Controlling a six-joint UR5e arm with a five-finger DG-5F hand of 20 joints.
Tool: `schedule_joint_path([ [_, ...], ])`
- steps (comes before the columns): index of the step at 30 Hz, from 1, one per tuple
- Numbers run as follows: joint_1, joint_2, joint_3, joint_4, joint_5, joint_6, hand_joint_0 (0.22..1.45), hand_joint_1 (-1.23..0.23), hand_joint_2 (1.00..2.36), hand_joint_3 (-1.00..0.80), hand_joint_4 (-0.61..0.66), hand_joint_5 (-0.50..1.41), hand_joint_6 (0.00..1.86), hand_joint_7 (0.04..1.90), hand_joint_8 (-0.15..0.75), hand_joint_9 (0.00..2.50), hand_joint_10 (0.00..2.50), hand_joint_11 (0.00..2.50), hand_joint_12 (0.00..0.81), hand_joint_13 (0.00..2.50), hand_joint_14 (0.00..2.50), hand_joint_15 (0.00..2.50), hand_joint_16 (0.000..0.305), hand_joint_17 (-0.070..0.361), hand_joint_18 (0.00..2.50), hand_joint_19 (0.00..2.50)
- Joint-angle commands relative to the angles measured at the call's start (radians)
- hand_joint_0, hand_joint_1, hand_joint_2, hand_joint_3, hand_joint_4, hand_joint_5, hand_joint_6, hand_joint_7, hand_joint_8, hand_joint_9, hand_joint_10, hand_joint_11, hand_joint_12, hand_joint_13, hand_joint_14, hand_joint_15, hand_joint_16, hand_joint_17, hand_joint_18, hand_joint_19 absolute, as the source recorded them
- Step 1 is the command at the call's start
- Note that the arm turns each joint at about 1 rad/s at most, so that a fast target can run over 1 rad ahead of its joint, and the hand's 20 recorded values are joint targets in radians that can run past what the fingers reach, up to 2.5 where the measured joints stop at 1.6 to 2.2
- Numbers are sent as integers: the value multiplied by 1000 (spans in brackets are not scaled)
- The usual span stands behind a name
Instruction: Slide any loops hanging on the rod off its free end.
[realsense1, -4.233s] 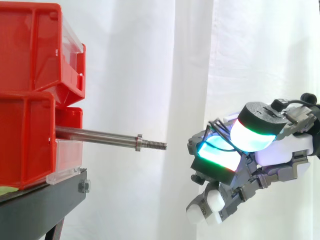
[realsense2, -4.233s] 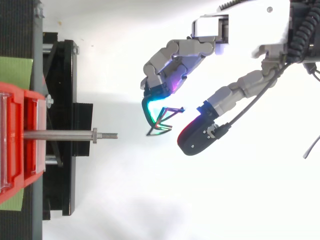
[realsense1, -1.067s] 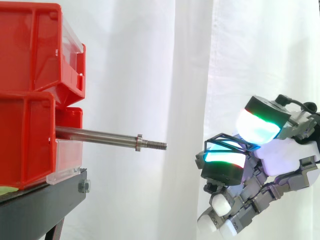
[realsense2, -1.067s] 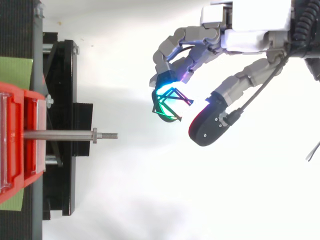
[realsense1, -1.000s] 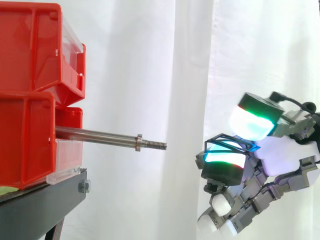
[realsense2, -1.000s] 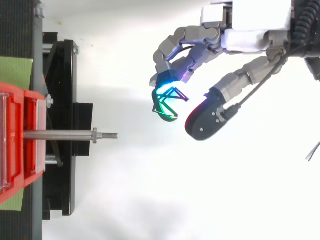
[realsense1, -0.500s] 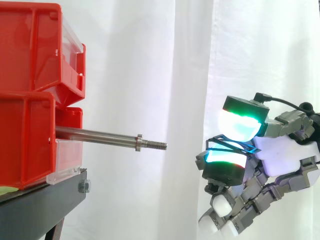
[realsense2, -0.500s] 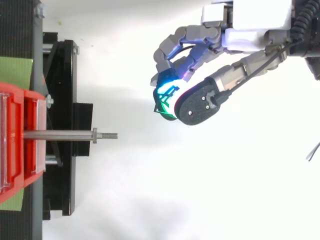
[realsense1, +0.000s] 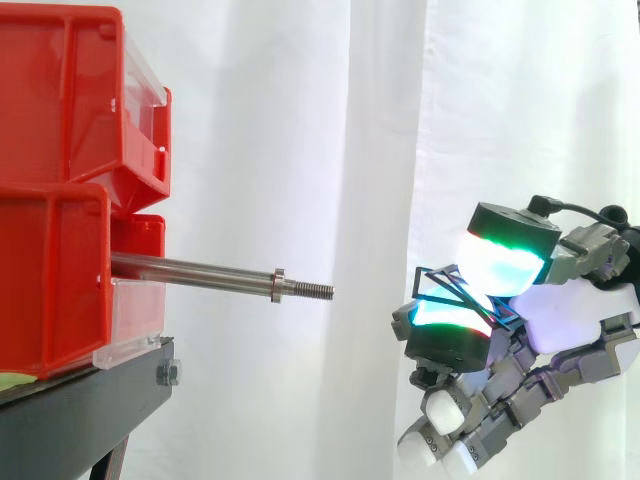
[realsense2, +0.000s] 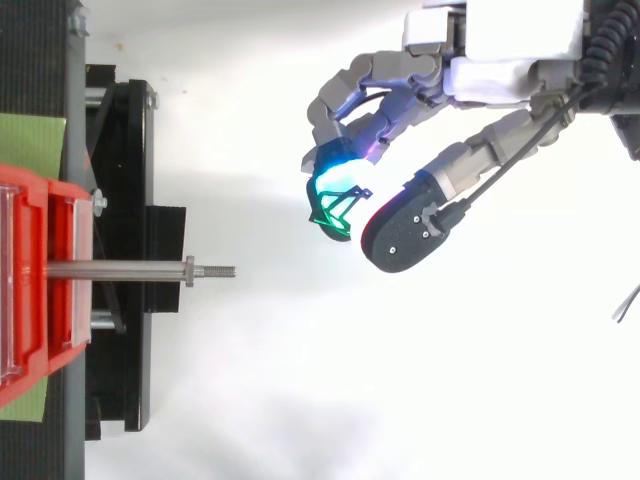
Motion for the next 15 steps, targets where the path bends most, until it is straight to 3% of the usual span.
schedule_joint_path([
  [1, 0, 0, -1, 0, 0, -1, 624, -804, 1000, -500, 106, -196, 814, 1209, 223, 700, 5, 164, 225, 580, 0, 0, 36, 81, 495, 94],
  [6, 0, 0, 0, 0, 0, -1, 536, -704, 1000, -500, 122, -189, 816, 1175, 237, 733, 6, 180, 235, 610, 0, 0, 38, 86, 530, 95],
  [15, 0, 0, 0, -5, 0, -1, 467, -655, 1000, -500, 153, -183, 819, 1140, 262, 758, 5, 178, 255, 633, 0, 0, 43, 97, 566, 87],
])
